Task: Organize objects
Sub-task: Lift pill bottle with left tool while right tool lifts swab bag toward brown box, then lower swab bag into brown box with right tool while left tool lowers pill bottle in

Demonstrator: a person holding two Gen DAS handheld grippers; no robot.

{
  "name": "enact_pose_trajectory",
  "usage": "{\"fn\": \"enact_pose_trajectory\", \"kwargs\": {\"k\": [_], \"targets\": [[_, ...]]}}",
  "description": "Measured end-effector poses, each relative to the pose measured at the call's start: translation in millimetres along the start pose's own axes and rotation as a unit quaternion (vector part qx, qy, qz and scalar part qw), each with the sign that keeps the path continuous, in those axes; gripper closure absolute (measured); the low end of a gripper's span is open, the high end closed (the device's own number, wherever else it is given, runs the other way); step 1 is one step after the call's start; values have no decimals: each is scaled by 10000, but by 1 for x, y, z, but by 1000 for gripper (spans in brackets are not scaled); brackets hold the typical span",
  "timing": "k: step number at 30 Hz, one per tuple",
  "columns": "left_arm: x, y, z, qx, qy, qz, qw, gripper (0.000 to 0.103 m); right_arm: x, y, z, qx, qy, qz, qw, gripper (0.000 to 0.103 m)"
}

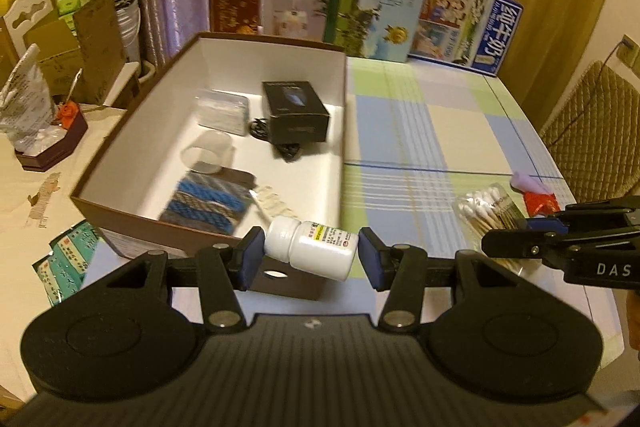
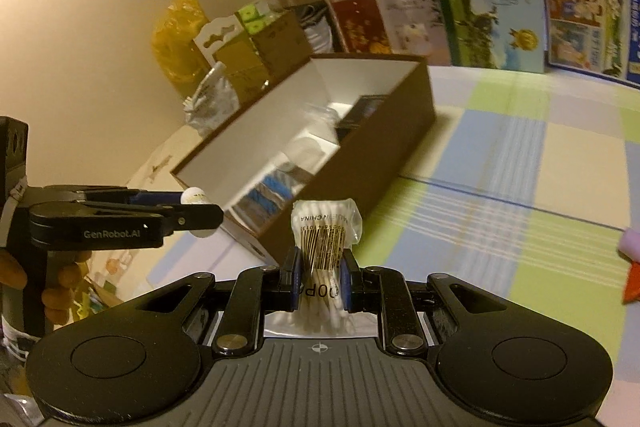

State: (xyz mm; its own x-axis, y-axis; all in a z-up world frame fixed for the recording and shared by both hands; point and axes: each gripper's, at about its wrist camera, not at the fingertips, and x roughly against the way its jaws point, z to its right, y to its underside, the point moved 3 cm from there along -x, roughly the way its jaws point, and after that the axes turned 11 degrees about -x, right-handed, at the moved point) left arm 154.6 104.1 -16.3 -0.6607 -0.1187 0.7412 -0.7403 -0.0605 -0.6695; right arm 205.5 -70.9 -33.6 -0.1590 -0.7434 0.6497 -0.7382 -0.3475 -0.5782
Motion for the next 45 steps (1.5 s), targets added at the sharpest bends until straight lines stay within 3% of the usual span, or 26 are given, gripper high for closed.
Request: {"fn": "enact_pose_trajectory", "kwargs": {"k": [18, 45], "targets": [[-18, -20, -82, 55, -253, 35, 9997, 57, -75, -46, -68, 220, -113, 152, 9996, 87], [-98, -43, -138, 95, -294, -531, 9981, 57, -172, -97, -54, 926, 543, -77, 9942, 87]]}}
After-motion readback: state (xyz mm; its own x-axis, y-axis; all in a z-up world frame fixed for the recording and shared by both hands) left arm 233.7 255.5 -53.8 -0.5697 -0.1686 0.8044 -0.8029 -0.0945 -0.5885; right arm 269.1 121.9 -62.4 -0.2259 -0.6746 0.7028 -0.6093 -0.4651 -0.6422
